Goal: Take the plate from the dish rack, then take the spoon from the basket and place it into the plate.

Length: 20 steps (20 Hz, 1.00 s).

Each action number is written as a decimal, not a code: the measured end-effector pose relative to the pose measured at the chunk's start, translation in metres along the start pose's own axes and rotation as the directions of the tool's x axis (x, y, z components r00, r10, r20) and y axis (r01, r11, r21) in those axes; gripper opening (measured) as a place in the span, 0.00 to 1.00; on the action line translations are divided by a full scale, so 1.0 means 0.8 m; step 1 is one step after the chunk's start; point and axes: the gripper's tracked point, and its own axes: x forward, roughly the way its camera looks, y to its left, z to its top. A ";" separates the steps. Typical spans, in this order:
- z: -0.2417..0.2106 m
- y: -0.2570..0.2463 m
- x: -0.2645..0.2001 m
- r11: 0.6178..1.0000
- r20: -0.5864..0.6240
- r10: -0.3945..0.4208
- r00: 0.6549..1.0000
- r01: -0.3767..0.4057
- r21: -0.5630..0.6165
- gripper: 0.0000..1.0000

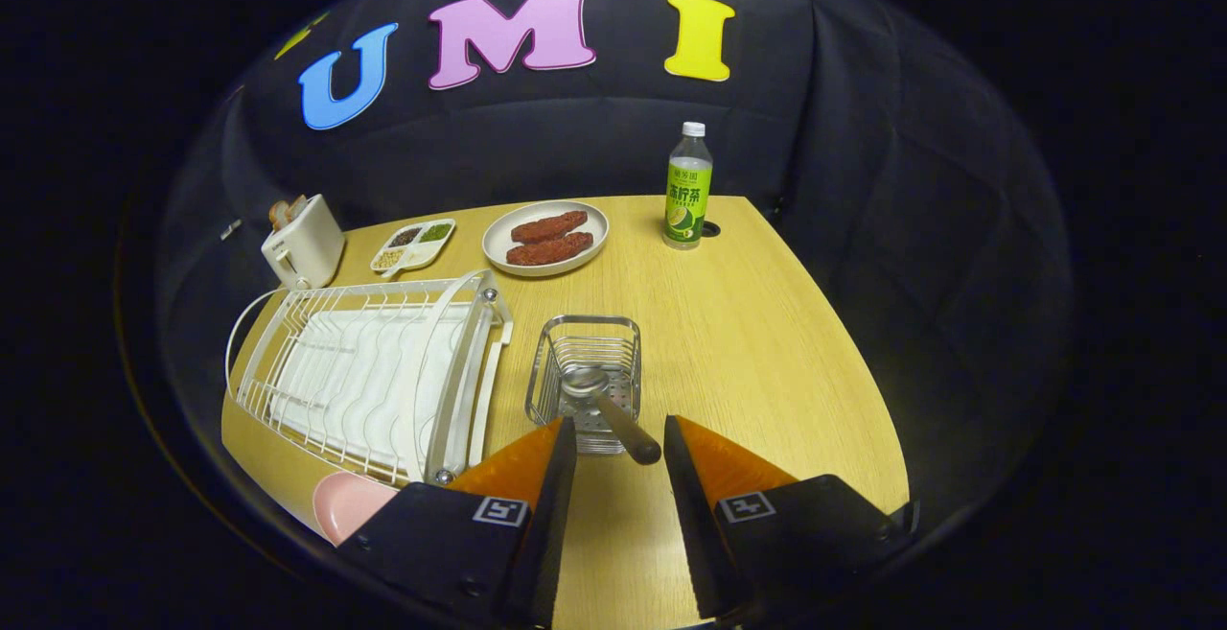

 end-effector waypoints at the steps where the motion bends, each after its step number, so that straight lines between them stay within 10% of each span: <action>1: 0.000 0.005 0.004 1.000 -0.008 0.013 1.000 -0.013 -0.005 0.50; 9: -0.002 0.025 0.010 0.999 0.005 0.034 0.999 -0.034 -0.023 0.14; 20: 0.056 0.021 -0.039 0.999 0.075 0.046 0.996 -0.048 0.022 0.10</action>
